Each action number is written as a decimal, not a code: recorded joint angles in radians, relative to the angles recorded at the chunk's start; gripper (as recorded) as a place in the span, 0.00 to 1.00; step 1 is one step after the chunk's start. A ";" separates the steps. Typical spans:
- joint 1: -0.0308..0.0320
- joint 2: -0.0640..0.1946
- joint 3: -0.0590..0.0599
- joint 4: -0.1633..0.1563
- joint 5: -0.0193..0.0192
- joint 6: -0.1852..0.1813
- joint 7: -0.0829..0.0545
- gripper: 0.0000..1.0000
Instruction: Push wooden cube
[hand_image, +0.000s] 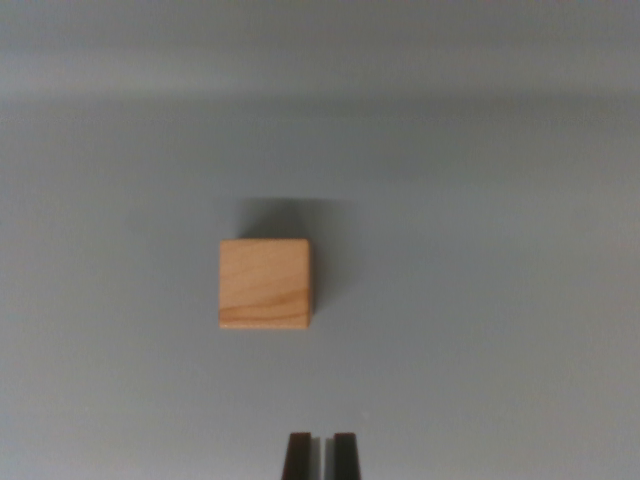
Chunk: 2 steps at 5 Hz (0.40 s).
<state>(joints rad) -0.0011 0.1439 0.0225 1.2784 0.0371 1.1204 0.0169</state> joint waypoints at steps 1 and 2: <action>0.0032 0.018 0.005 -0.032 -0.0012 -0.047 0.007 0.00; 0.0032 0.018 0.005 -0.032 -0.0012 -0.047 0.007 0.00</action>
<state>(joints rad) 0.0020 0.1619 0.0270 1.2461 0.0358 1.0731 0.0236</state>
